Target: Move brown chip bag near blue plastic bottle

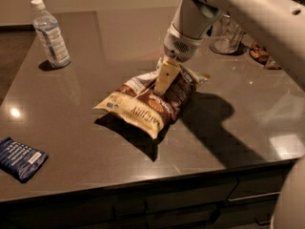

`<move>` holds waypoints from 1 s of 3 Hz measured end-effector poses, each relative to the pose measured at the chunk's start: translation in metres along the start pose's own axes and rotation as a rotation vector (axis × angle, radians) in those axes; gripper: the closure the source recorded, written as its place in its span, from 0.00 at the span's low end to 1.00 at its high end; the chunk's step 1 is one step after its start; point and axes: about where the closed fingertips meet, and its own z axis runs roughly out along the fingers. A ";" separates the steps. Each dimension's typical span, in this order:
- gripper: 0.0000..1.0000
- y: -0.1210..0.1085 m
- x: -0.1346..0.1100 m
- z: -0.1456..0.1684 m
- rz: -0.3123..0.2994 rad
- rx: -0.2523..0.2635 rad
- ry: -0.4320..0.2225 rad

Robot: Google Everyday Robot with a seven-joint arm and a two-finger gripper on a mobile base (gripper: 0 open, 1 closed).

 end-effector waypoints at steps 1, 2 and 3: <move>0.85 -0.009 -0.026 -0.014 -0.039 0.011 0.007; 1.00 -0.019 -0.064 -0.029 -0.095 0.030 -0.001; 1.00 -0.025 -0.111 -0.037 -0.160 0.050 -0.021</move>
Offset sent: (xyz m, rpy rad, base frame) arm 0.0534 0.0750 0.0940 -0.0232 -0.0999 0.1451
